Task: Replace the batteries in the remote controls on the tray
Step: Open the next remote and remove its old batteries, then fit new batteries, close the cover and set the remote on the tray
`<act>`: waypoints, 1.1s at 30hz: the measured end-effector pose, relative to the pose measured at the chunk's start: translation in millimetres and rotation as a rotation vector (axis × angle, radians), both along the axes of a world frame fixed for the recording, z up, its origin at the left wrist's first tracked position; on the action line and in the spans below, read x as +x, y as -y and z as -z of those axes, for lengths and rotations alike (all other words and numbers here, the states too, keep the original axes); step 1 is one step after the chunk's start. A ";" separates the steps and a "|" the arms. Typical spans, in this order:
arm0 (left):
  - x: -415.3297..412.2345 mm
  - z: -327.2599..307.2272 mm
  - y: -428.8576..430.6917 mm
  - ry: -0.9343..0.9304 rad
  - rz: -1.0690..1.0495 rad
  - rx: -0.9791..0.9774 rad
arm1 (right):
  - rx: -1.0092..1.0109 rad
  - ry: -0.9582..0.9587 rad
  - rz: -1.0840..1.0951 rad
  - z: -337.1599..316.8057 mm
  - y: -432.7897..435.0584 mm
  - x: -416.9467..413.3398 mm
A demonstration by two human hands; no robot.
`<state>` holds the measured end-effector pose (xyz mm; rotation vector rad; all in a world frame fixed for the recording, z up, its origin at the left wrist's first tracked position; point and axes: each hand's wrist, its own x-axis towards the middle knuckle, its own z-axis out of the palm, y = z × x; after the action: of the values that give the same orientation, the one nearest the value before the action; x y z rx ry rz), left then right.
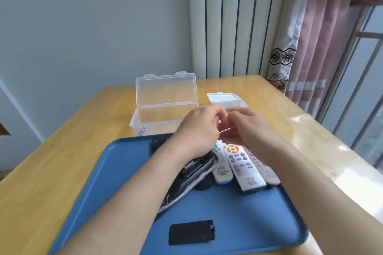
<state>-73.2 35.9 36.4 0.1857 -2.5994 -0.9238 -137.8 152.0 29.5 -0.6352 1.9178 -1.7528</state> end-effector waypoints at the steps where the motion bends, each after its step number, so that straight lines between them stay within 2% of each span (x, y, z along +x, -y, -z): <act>1: -16.2 -4.6 -1.6 0.000 0.004 -0.054 | 0.008 -0.058 0.073 -3.6 -0.7 -12.1; 5: -93.0 -10.0 0.7 -0.027 -0.022 0.025 | 0.098 -0.309 0.284 -9.9 -0.6 -63.7; 9: -146.4 -0.4 8.7 0.013 -0.020 0.318 | 0.254 -0.435 0.309 -6.6 8.9 -102.5; 12: -149.0 15.5 20.9 -0.009 -0.010 0.475 | 0.307 -0.474 0.297 4.0 19.5 -122.8; 15: -125.8 10.8 43.2 -0.081 -0.022 0.516 | 0.296 -0.543 0.313 9.0 28.2 -125.2; 17: -100.3 3.0 64.7 -0.111 -0.030 0.458 | 0.295 -0.564 0.236 6.1 38.7 -120.9; 20: -51.3 -0.5 101.7 -0.100 -0.080 0.305 | 0.344 -0.640 -0.001 -9.2 60.8 -98.8; 23: -11.7 7.2 135.7 -0.004 -0.190 0.145 | 0.429 -0.744 -0.249 -20.3 86.9 -69.3; 26: 15.2 8.2 165.8 0.110 -0.295 0.102 | 0.519 -0.826 -0.433 -28.0 119.5 -38.3; 27: 16.3 9.0 169.4 0.151 -0.303 0.098 | 0.624 -0.876 -0.487 -28.4 126.1 -33.7; 31: 10.3 0.2 178.2 0.323 -0.250 -0.100 | 1.297 -1.068 -0.685 -34.6 146.4 -22.4; 33: -2.5 -6.8 181.0 0.425 -0.224 -0.174 | 1.440 -1.100 -0.725 -30.1 148.3 -25.4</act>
<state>-75.7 -145.1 43.2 0.6754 -2.9427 -0.6273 -163.1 3.7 59.6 -1.4442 2.3598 0.7154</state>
